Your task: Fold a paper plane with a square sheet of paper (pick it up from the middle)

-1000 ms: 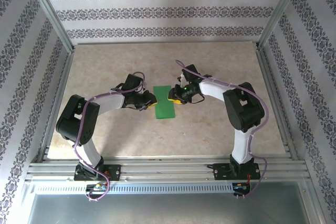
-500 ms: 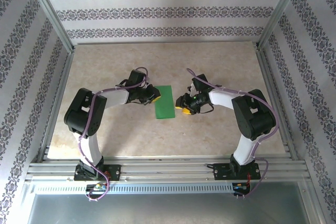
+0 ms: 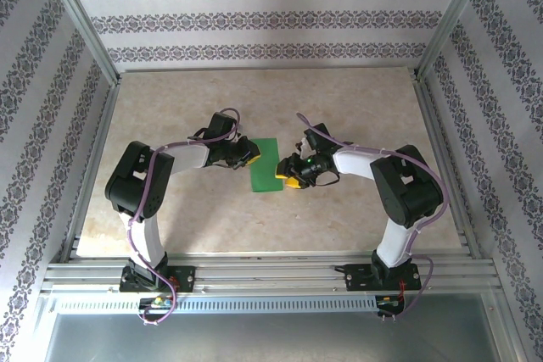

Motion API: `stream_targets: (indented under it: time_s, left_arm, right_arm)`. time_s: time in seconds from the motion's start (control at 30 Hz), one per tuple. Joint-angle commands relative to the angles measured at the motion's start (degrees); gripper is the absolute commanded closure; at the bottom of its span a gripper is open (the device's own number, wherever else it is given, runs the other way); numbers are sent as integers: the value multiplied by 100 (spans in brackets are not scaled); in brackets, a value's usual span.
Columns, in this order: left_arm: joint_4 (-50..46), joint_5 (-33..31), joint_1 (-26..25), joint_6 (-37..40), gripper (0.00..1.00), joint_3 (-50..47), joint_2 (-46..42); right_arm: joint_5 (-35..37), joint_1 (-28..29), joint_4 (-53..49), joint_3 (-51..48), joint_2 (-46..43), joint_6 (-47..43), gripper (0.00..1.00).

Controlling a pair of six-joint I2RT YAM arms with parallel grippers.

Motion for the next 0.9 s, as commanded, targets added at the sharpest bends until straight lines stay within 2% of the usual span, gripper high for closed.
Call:
stream_targets:
  time_s: [0.0,0.37,0.87]
  left_arm:
    - [15,69,-8,23,81,58,64]
    - [6,87,-4,28,81,55,196]
    - [130,153,-10,-30,82,-161,349]
  right_arm:
    - [-150,92,100,-65,143,106,52]
    - [-318,149,232,-139,238,116,53]
    - [-503,78,766,-307,271,344,61]
